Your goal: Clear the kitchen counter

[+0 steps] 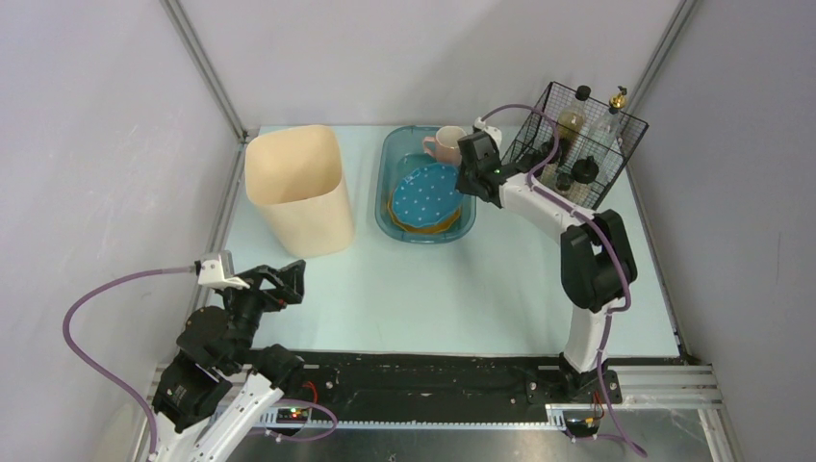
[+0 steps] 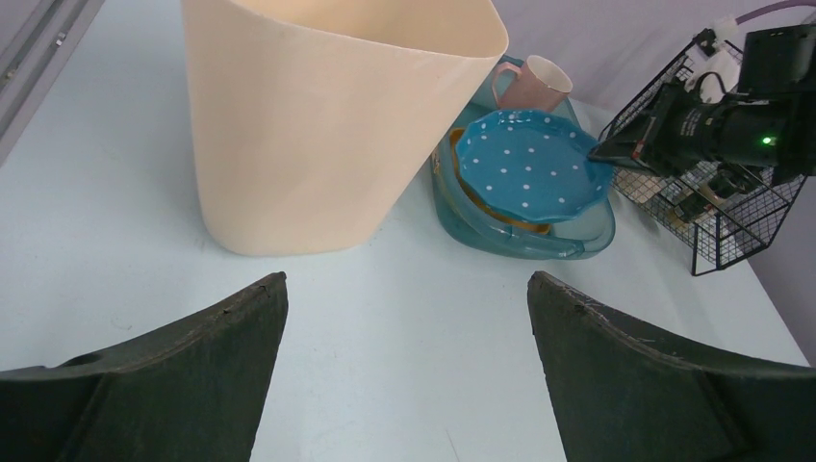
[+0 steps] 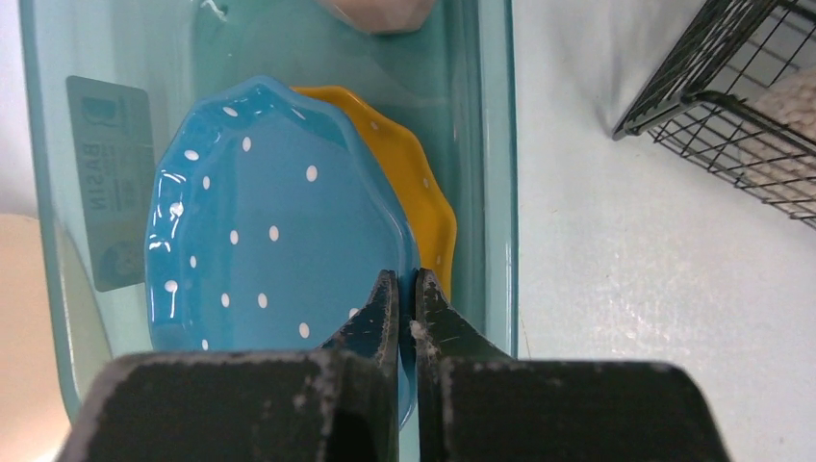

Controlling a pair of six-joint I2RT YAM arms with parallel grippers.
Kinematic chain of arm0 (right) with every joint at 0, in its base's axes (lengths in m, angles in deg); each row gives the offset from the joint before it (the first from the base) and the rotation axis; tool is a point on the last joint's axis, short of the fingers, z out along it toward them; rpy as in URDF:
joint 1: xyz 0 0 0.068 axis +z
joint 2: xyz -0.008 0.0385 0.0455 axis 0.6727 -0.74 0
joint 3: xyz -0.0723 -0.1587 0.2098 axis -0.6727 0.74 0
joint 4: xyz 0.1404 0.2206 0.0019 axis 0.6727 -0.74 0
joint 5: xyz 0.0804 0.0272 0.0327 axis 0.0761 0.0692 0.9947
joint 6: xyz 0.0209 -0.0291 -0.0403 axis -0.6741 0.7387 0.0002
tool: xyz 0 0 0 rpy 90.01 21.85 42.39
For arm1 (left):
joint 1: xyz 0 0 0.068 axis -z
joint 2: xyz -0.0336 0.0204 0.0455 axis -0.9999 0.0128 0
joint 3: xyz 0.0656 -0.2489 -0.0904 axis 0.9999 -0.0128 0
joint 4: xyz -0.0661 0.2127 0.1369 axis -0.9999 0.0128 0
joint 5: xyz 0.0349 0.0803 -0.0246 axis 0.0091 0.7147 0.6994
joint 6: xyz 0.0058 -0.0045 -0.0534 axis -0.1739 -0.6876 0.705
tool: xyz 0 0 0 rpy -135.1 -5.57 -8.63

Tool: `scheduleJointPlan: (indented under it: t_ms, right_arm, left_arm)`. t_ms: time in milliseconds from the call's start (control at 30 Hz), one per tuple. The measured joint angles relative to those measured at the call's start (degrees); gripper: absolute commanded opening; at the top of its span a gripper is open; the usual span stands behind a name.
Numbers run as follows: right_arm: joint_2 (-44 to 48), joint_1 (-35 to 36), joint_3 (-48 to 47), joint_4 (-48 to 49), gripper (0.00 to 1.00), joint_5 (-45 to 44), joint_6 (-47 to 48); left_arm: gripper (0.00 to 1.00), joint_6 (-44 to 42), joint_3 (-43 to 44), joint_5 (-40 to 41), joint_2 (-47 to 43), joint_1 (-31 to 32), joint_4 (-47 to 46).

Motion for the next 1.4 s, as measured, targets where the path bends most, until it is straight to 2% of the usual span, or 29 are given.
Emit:
scheduleJointPlan:
  t_ms: [667, 800, 933, 1067, 1400]
  right_arm:
    - [-6.5, -0.2, 0.9, 4.2, 0.01, 0.0, -6.8]
    - [-6.9, -0.2, 1.0, 4.2, 0.13, 0.0, -7.1]
    - [-7.5, -0.2, 1.0, 4.8, 0.31, 0.2, -7.5]
    - [-8.2, -0.1, 1.0, 5.2, 0.36, 0.8, -7.6]
    - [-9.4, 0.4, -1.7, 2.8, 0.43, 0.9, -6.3]
  left_arm:
    - [0.98, 0.0, 0.0, 0.0, 0.0, 0.0, 0.0]
    - [0.98, 0.0, 0.0, 0.0, 0.0, 0.0, 0.0]
    - [0.98, 0.0, 0.0, 0.0, 0.0, 0.0, 0.0]
    - [0.98, 0.0, 0.0, 0.0, 0.1, 0.0, 0.0]
    - [0.98, 0.0, 0.0, 0.0, 0.1, 0.0, 0.0]
